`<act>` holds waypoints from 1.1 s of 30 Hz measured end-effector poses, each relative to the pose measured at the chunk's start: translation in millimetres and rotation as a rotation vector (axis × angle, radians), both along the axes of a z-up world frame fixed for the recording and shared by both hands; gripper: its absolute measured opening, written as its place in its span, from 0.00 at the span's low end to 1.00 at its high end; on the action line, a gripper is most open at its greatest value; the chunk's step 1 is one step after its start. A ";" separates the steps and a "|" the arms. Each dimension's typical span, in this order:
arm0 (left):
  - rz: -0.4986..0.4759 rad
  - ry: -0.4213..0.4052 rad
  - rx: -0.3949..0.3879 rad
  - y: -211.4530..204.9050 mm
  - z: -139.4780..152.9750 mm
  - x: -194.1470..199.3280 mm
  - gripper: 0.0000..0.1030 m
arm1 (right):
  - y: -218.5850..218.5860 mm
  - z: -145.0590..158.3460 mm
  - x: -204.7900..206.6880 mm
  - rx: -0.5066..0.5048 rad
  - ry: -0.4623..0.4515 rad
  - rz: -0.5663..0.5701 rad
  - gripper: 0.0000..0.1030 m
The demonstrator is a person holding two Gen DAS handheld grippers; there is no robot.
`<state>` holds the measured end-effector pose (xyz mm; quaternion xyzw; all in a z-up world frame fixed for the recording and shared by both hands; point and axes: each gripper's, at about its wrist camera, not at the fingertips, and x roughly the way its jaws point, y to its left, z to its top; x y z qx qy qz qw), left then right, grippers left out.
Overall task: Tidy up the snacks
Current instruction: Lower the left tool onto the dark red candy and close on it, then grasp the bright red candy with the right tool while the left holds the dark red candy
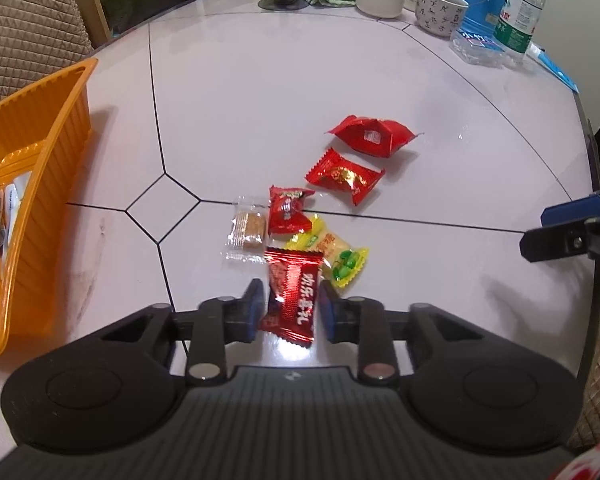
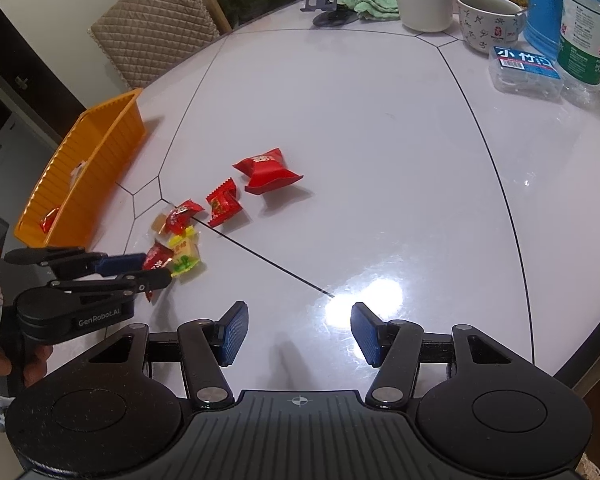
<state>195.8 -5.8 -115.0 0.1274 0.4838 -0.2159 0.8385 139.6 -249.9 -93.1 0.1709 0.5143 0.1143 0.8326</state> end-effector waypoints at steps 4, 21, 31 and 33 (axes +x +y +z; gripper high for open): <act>0.014 -0.005 -0.008 3.9 1.2 -5.3 0.22 | -0.4 -1.4 3.7 -0.005 -0.003 0.002 0.55; 0.279 -0.040 -0.034 46.2 31.6 -0.2 0.22 | 12.5 7.8 63.7 -0.034 -0.190 0.120 0.55; 0.325 -0.031 -0.047 54.2 33.3 7.7 0.22 | 39.3 -12.3 106.2 -0.081 -0.216 0.219 0.55; 0.330 -0.029 -0.046 54.7 32.9 8.7 0.22 | 43.3 -15.9 110.6 -0.095 -0.217 0.230 0.55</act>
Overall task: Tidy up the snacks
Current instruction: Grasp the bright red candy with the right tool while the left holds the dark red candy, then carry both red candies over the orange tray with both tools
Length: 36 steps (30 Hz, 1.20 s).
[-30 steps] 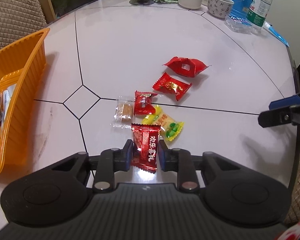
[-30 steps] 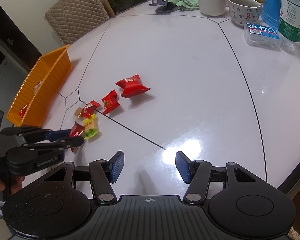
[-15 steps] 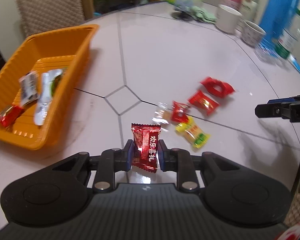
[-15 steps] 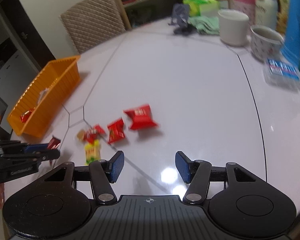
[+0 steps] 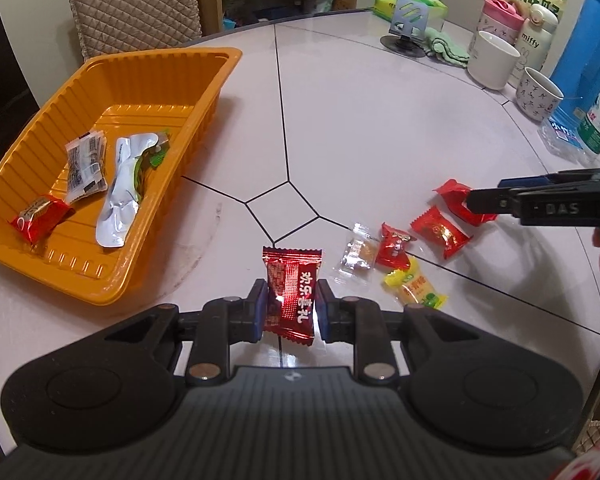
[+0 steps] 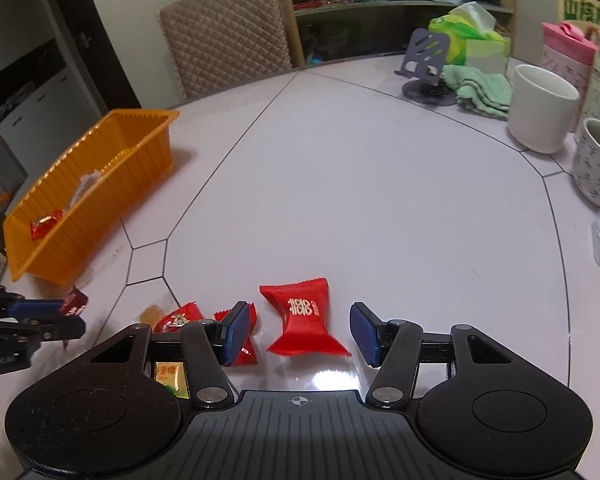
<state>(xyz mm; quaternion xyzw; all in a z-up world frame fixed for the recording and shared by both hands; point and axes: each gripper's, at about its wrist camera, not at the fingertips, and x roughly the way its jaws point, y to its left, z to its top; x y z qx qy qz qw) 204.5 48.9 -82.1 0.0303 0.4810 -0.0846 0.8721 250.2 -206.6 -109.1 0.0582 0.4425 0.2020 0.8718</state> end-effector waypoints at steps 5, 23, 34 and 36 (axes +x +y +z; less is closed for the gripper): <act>0.004 0.003 -0.002 0.6 -0.3 1.3 0.22 | 6.5 -9.2 10.1 -0.029 0.017 0.018 0.42; 0.018 -0.011 -0.015 -0.4 9.0 -8.8 0.22 | 0.6 5.4 -3.9 -0.029 -0.011 0.018 0.24; 0.063 -0.034 -0.053 8.2 32.9 -30.7 0.22 | 10.2 46.6 -46.5 0.053 -0.035 0.073 0.24; 0.075 -0.045 -0.058 12.0 40.0 -36.1 0.22 | 17.8 53.1 -53.5 0.067 -0.038 0.102 0.24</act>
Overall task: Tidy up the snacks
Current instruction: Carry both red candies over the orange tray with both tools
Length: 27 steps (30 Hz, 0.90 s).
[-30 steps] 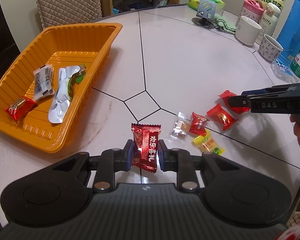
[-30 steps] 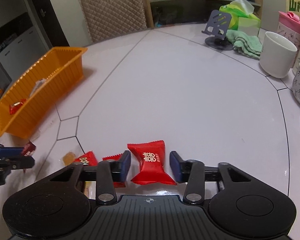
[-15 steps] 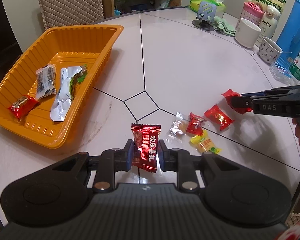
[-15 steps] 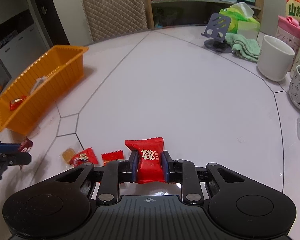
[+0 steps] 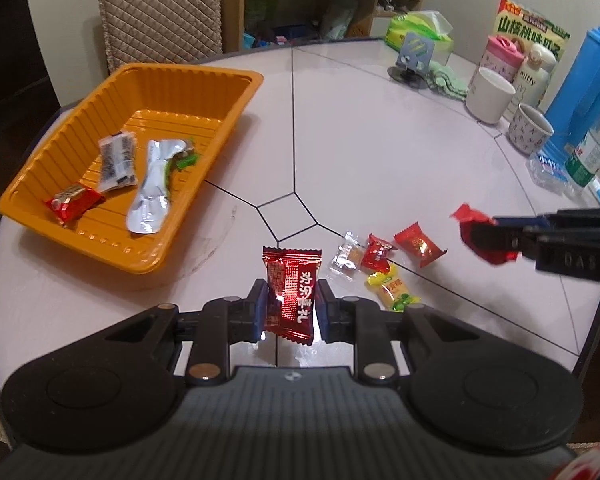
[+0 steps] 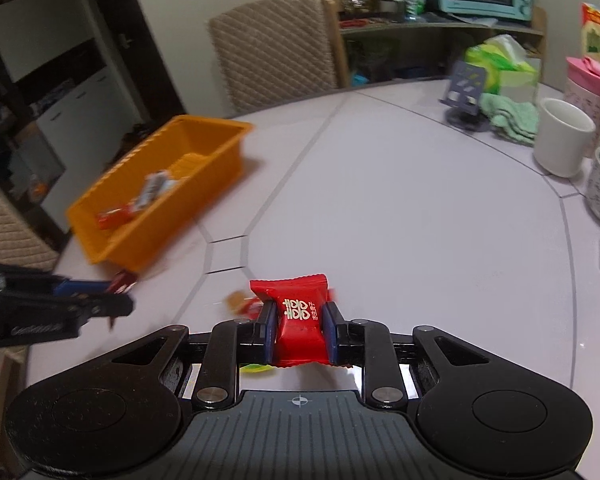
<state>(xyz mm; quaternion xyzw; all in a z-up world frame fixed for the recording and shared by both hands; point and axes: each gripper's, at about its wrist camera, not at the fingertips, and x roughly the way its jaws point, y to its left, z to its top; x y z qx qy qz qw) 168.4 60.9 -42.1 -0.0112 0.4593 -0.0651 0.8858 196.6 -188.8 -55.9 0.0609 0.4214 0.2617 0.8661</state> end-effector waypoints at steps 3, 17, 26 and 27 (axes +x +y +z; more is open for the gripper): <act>0.024 -0.015 -0.002 8.2 10.4 -6.1 0.22 | 14.0 8.3 -8.9 0.022 0.002 0.041 0.24; 0.185 -0.067 0.016 72.1 43.0 -17.2 0.22 | 104.9 36.7 -2.9 0.133 0.026 0.194 0.24; 0.245 -0.112 0.019 112.3 54.6 7.8 0.22 | 164.9 46.6 23.2 0.147 -0.021 0.203 0.24; 0.246 -0.116 0.020 115.4 55.0 12.3 0.22 | 170.7 47.3 27.1 0.145 -0.026 0.202 0.24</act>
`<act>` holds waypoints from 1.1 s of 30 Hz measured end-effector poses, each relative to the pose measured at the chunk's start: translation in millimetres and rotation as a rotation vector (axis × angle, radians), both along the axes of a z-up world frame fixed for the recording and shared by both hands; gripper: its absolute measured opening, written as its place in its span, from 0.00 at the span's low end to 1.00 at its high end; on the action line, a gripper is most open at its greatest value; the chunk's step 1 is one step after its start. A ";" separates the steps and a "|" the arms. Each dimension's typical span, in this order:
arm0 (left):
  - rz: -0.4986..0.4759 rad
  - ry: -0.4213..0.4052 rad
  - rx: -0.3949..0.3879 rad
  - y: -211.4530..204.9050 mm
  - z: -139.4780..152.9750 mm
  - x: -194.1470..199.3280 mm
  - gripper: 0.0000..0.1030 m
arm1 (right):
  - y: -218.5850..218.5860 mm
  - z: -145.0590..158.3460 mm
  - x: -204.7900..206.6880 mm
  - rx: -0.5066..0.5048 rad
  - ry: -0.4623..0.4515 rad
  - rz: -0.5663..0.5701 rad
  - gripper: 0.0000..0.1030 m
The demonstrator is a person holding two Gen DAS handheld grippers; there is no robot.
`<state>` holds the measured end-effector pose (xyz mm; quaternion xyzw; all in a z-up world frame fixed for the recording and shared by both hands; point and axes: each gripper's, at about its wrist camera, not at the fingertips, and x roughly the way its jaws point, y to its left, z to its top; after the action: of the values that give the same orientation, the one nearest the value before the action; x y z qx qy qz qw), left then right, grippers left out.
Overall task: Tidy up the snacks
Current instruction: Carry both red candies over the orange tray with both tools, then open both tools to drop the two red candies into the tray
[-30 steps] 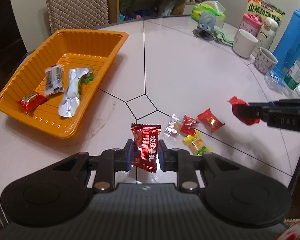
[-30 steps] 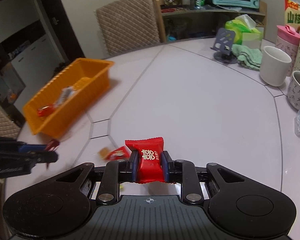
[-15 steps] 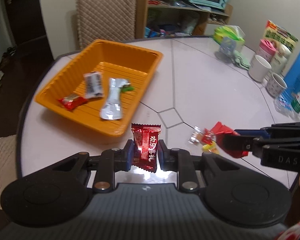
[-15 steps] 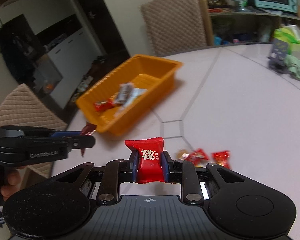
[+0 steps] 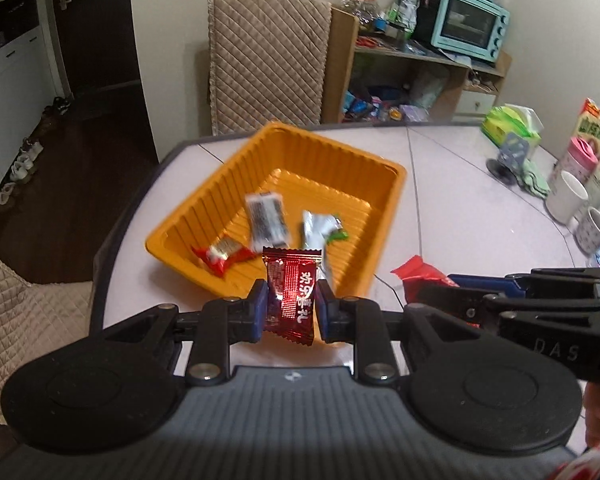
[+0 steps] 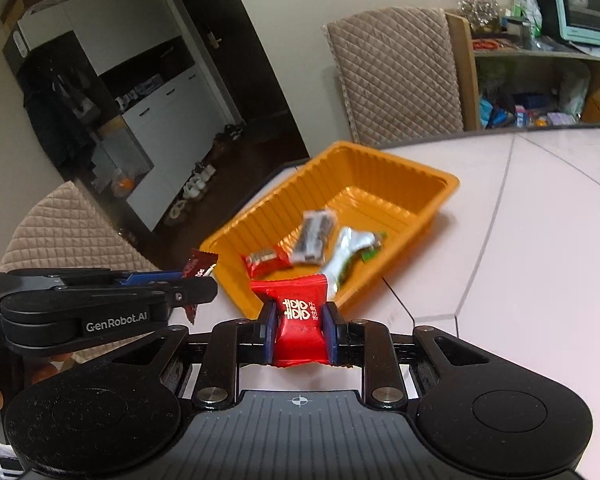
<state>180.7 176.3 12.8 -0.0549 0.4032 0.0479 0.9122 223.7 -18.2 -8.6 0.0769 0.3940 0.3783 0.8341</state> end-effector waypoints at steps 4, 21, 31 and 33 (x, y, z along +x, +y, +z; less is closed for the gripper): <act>-0.001 -0.001 0.005 9.8 -1.3 19.9 0.22 | 16.2 0.6 15.1 -0.009 -0.011 -0.014 0.24; -0.008 0.066 -0.039 42.8 -35.7 82.0 0.22 | 58.2 -24.1 65.8 -0.047 0.035 -0.077 0.24; -0.018 0.109 -0.058 50.1 -56.2 95.9 0.23 | 63.3 -36.2 75.7 -0.056 0.065 -0.098 0.24; -0.016 0.112 -0.054 51.9 -57.5 97.3 0.24 | 63.3 -36.9 76.3 -0.054 0.071 -0.100 0.24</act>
<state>278.0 228.2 -44.7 -0.0733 0.4552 0.0327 0.8868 300.0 45.1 -45.5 0.0870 0.4290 0.3225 0.8393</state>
